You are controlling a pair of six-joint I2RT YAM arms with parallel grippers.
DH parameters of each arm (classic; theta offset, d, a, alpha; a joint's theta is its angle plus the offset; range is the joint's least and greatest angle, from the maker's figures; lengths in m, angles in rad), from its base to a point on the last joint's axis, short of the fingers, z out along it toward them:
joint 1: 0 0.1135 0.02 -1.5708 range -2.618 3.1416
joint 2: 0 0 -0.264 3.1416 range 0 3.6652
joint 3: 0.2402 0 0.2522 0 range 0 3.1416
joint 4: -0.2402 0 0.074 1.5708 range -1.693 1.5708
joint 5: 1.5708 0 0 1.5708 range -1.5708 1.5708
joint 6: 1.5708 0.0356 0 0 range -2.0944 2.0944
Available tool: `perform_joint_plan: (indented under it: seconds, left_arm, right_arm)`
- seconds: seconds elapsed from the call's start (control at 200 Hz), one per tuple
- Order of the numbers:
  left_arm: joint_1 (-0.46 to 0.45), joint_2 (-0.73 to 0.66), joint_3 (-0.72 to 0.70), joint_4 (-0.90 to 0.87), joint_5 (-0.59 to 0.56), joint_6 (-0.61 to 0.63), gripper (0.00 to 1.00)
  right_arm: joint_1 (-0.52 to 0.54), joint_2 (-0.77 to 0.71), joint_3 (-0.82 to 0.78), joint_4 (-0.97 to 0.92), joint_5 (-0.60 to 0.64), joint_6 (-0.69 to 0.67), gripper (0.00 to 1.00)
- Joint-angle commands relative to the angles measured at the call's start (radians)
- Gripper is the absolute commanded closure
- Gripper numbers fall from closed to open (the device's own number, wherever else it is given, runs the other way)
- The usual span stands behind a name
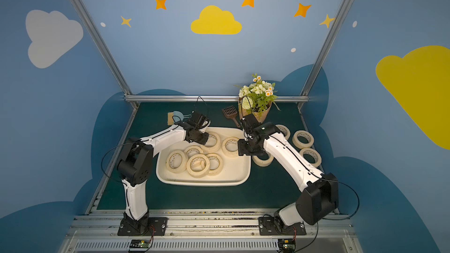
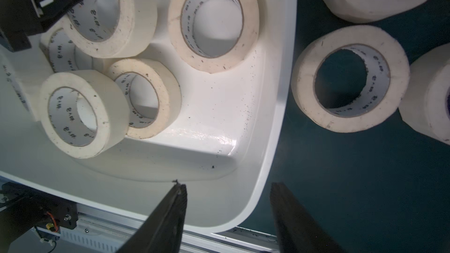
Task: Take out the art tape in the storage box
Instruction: Pick up the art tape from the storage box.
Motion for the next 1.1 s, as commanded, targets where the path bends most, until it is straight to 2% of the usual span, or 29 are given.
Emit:
perform_joint_plan:
  seconds: [0.0, 0.19, 0.36, 0.716, 0.826, 0.881, 0.941, 1.096]
  left_arm:
    - [-0.020, -0.103, -0.025, -0.038, 0.005, 0.010, 0.96]
    - [-0.076, -0.187, -0.080, -0.051, -0.007, -0.027, 0.96]
    - [-0.116, -0.209, -0.095, -0.052, -0.014, -0.049, 0.96]
    - [-0.146, -0.314, -0.153, 0.004, 0.035, -0.129, 0.96]
    - [-0.147, -0.341, -0.178, 0.028, 0.071, -0.150, 0.95]
    - [-0.149, -0.355, -0.194, 0.048, 0.084, -0.159, 0.93]
    - [-0.149, -0.364, -0.209, 0.065, 0.104, -0.169, 0.84]
    - [-0.150, -0.398, -0.250, 0.103, 0.132, -0.167, 0.22]
  right_arm:
    - [0.040, 0.060, 0.097, -0.017, -0.001, 0.012, 0.40]
    - [0.086, 0.206, 0.250, -0.006, -0.033, 0.002, 0.40]
    - [0.118, 0.293, 0.335, 0.008, -0.061, 0.005, 0.40]
    - [0.105, 0.361, 0.284, 0.083, -0.107, 0.040, 0.44]
    - [0.101, 0.364, 0.269, 0.100, -0.113, 0.042, 0.59]
    - [0.099, 0.358, 0.255, 0.112, -0.120, 0.045, 0.82]
    - [0.093, 0.349, 0.247, 0.114, -0.113, 0.049, 1.00]
    - [0.060, 0.301, 0.222, 0.101, -0.089, 0.039, 1.00]
